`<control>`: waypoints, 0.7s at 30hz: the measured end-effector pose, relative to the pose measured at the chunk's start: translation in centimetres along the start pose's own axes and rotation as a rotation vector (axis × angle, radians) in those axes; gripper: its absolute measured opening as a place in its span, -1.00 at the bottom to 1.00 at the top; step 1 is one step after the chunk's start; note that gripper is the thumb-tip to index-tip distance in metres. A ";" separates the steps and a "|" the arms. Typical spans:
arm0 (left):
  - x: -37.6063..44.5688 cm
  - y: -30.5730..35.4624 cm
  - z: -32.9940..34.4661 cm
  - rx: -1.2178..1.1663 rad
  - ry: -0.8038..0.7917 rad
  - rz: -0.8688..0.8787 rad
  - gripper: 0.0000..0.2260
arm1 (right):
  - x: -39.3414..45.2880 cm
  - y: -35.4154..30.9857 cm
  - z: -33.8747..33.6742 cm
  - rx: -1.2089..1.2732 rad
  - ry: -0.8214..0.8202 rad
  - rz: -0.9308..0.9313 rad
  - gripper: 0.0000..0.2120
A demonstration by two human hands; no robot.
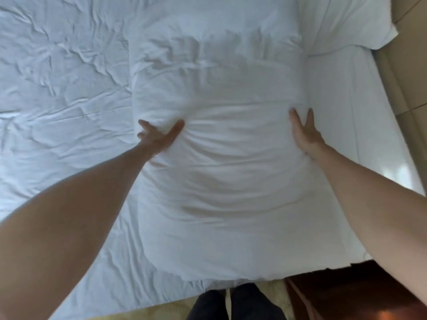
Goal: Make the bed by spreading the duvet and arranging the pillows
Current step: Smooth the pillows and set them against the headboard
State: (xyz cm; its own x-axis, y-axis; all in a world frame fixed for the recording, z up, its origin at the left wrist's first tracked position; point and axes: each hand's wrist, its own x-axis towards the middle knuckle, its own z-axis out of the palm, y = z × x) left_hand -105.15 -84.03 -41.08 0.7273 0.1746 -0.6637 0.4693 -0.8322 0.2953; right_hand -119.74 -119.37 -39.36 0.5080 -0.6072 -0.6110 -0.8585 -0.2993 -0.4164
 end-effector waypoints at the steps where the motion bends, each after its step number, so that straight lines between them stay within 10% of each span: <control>1: 0.7 -0.1 0.0 -0.008 0.004 -0.001 0.26 | 0.5 -0.2 0.1 0.043 -0.024 0.009 -0.05; 11: 2.4 -1.5 0.7 -0.148 0.085 0.009 -0.02 | 2.4 0.3 2.0 0.354 -0.120 0.236 0.36; 21: -10.8 -8.1 -1.5 -0.174 0.123 -0.086 -0.15 | -10.6 2.7 -0.6 0.368 -0.020 0.311 0.08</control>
State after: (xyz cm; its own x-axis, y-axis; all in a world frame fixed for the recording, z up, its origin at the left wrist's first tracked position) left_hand -116.03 -78.42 -35.30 0.7315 0.3129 -0.6058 0.6037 -0.7102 0.3622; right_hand -127.54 -114.18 -33.58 0.2356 -0.6113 -0.7556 -0.8898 0.1770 -0.4206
